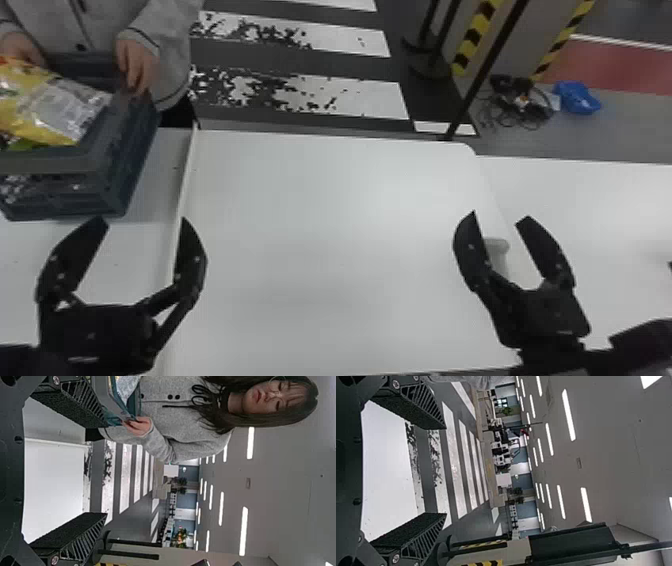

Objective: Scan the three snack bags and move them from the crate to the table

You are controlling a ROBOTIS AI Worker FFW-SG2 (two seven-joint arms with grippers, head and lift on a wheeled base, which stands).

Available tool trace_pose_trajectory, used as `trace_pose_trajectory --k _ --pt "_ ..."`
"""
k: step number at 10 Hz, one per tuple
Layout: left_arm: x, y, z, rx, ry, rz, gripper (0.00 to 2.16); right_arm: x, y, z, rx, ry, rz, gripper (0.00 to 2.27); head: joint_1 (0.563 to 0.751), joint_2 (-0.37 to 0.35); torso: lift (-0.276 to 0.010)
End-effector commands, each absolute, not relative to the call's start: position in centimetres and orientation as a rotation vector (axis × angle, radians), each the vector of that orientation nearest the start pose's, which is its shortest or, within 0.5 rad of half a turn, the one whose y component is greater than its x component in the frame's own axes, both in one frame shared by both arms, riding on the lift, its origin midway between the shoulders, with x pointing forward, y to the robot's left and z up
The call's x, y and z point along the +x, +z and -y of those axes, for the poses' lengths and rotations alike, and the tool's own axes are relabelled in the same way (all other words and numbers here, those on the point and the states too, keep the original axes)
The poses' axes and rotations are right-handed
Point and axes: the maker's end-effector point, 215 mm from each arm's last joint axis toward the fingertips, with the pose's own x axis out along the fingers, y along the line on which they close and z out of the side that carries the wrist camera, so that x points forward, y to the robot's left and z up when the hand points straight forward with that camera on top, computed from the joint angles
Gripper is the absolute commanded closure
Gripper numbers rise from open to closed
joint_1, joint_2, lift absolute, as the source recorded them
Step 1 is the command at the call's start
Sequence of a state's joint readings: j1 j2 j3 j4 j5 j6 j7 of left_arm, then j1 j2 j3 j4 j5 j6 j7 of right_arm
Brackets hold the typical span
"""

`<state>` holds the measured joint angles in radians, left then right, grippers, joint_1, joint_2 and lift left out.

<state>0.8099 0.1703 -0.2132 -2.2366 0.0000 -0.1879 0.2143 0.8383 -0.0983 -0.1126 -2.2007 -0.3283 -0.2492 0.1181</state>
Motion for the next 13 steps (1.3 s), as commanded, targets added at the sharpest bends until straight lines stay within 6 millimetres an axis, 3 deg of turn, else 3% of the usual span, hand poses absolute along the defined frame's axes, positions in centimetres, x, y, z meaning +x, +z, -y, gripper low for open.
trace_pose_trajectory --k 1,13 --pt "34.63 -30.58 -16.67 -0.046 -0.055 0.022 0.09 34.76 -30.16 27.41 0.165 0.047 0.061 0.11 0.695 -0.177 -0.062" --pt "34.64 -31.47 -16.22 -0.040 -0.074 -0.009 0.08 34.72 -30.21 27.96 0.173 0.040 0.063 0.11 0.695 -0.197 -0.062"
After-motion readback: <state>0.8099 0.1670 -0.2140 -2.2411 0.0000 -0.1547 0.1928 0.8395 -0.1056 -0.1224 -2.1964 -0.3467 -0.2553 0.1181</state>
